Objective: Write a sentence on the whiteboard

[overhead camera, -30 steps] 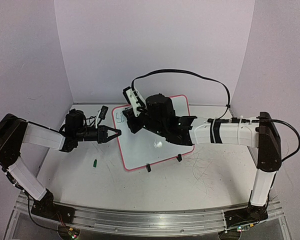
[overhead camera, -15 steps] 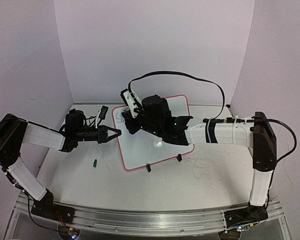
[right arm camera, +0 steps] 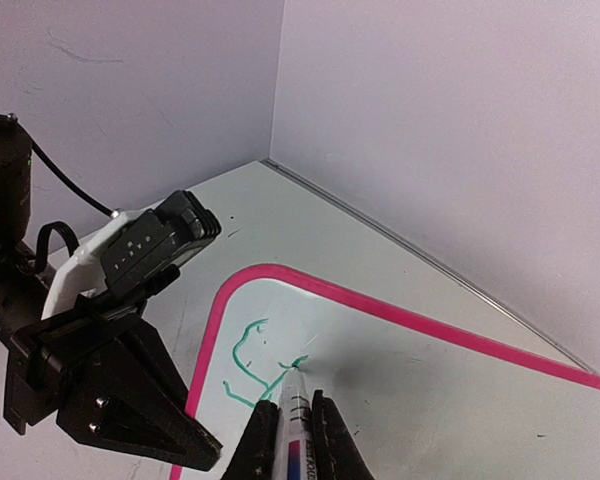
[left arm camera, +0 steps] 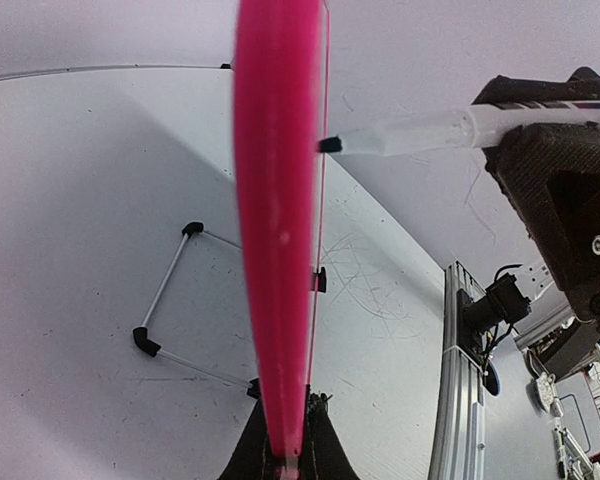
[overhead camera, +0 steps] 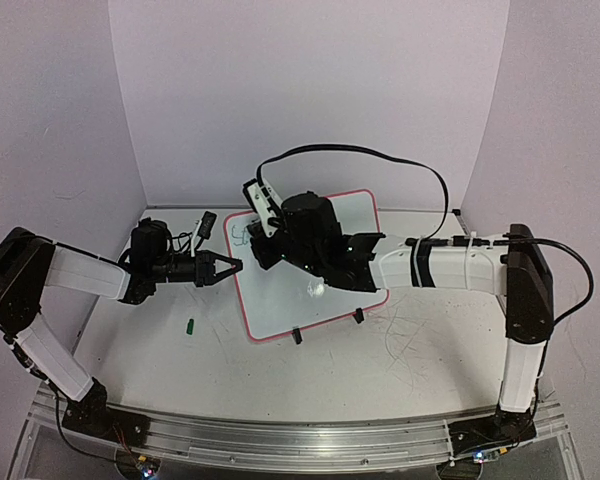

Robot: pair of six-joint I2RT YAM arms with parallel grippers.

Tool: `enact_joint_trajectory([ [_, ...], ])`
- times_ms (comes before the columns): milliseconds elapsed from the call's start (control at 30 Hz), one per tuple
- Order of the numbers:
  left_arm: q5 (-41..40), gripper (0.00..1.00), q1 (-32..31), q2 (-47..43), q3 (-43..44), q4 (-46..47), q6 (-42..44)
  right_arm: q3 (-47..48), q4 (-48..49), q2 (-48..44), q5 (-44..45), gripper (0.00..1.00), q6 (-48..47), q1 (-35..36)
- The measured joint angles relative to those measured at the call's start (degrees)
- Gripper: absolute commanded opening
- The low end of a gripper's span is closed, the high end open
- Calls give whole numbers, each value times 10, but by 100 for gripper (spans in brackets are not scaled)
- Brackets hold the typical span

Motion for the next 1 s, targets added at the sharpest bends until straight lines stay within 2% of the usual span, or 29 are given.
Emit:
enact_joint_trajectory([
  [167,1,0,0,0,0,0,1,-26,17,-14,4,0,-1,1],
  [333,1,0,0,0,0,0,2,-72,27,-55,-51,0,12,-9],
  [1000,1,0,0,0,1,-1,2,-42,37,-39,-79,0,19,-33],
])
